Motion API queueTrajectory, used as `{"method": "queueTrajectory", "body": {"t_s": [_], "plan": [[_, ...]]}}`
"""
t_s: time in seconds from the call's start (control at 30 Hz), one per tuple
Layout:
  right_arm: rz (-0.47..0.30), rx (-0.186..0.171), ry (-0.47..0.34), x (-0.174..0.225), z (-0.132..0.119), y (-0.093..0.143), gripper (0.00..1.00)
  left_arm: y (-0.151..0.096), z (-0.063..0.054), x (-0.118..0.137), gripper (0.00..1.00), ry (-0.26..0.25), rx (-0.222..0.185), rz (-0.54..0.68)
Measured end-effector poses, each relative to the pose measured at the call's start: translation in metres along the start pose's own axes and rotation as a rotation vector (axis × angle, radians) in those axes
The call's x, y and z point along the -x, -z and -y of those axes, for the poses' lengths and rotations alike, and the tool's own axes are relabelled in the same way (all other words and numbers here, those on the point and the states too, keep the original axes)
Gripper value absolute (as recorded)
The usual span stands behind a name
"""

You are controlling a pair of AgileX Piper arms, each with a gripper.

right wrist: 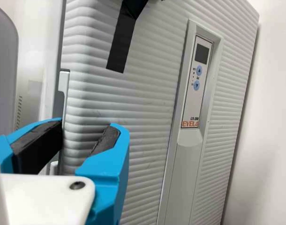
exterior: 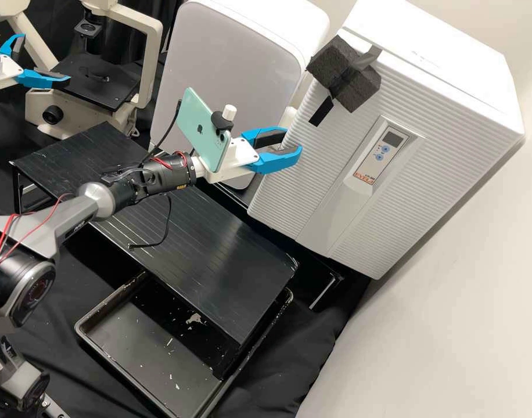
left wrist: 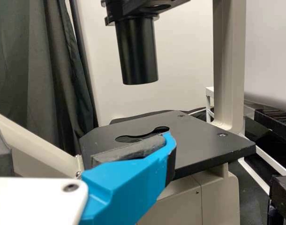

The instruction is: Open the incubator door

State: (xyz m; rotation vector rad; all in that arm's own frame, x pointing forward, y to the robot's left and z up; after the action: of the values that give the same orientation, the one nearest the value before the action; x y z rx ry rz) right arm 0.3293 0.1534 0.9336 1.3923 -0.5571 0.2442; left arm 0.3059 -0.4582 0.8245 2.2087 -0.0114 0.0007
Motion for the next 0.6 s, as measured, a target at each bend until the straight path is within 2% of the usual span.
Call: {"method": "queueTrajectory", "body": {"t_s": [0.23, 0.43, 0.6], "plan": [[0.019, -0.018, -0.009, 0.012, -0.009, -0.004, 0.0, 0.0, 0.0, 0.0, 1.0, 0.0, 0.0, 0.0], [0.046, -0.069, -0.028, 0.031, -0.024, -0.009, 0.0, 0.0, 0.0, 0.0, 1.0, 0.0, 0.0, 0.0], [0.078, -0.093, -0.061, 0.048, -0.034, -0.015, 0.0, 0.0, 0.0, 0.0, 1.0, 0.0, 0.0, 0.0]]}}
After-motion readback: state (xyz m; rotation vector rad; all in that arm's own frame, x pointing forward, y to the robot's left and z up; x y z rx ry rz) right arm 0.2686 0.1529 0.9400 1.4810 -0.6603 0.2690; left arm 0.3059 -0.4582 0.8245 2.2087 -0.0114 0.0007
